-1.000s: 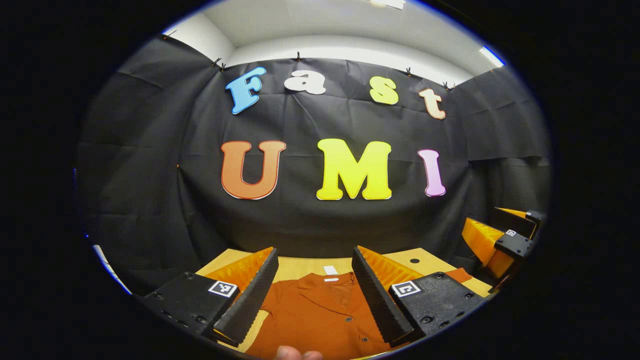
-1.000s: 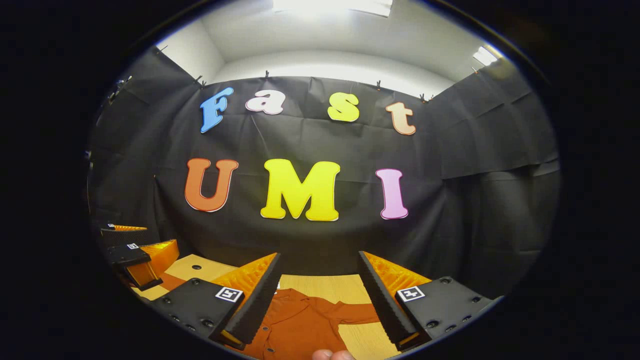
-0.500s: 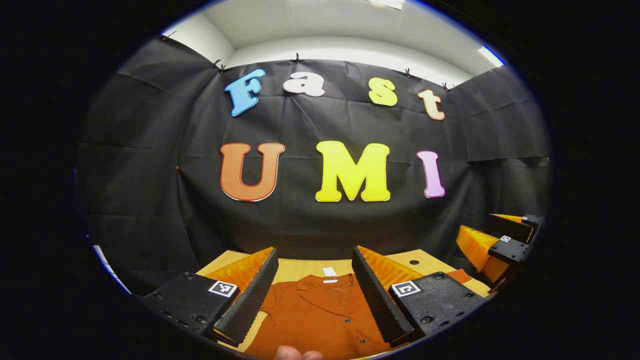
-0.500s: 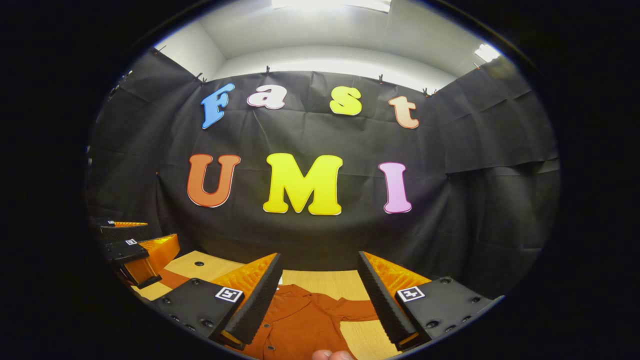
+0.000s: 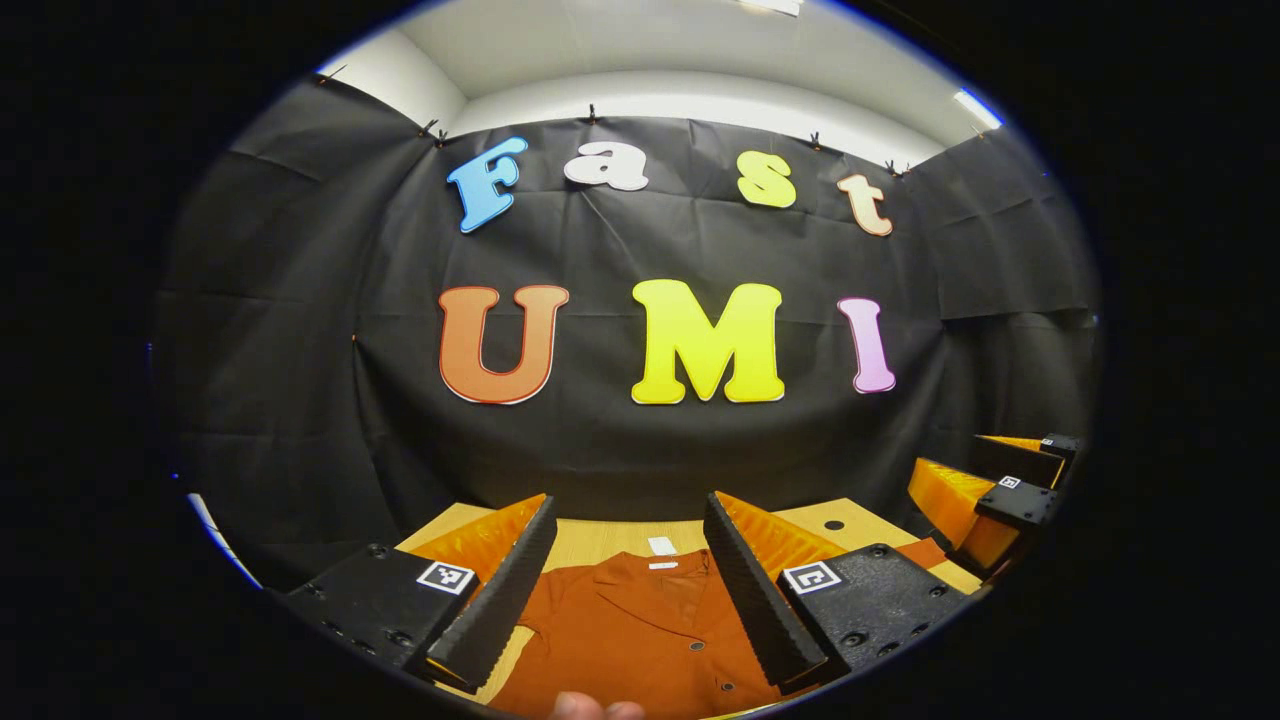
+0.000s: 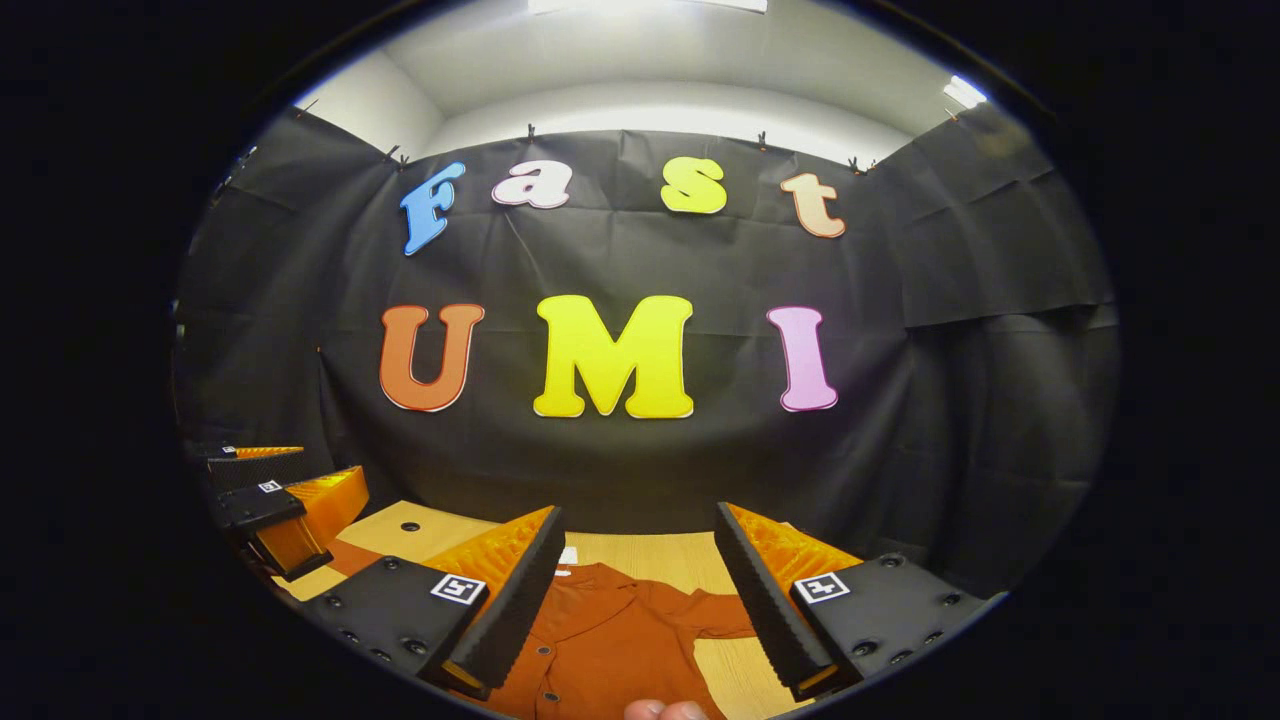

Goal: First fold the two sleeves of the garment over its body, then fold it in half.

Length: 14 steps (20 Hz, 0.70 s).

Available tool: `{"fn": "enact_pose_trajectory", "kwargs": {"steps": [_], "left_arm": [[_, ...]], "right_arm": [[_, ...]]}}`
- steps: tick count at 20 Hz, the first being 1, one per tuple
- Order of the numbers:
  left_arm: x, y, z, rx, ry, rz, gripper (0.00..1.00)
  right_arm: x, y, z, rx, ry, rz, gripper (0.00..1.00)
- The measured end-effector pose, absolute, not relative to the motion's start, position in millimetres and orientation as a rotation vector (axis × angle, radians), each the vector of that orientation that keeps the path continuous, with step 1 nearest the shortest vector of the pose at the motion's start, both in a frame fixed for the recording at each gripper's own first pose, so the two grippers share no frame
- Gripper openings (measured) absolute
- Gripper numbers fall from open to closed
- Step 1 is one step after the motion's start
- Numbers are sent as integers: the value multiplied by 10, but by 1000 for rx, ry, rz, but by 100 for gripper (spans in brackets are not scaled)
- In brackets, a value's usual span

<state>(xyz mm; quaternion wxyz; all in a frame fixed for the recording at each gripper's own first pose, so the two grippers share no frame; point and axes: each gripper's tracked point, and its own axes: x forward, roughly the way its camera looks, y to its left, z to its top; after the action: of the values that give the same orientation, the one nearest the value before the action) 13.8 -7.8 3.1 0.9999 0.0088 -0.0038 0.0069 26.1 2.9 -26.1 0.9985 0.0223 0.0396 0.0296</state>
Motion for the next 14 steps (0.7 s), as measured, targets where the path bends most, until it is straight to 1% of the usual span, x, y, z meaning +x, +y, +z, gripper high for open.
{"fn": "enact_pose_trajectory", "kwargs": {"steps": [10, 13, 14], "left_arm": [[214, -183, 63, 45, -13, 8, 96], [266, -247, 34, 51, -1, 4, 96], [287, -306, -1, 50, 8, -7, 96]], "right_arm": [[400, -13, -315, 81, 121, 78, 96], [479, -204, -426, 84, 143, 62, 96], [523, -385, -515, 87, 165, 46, 96]]}}
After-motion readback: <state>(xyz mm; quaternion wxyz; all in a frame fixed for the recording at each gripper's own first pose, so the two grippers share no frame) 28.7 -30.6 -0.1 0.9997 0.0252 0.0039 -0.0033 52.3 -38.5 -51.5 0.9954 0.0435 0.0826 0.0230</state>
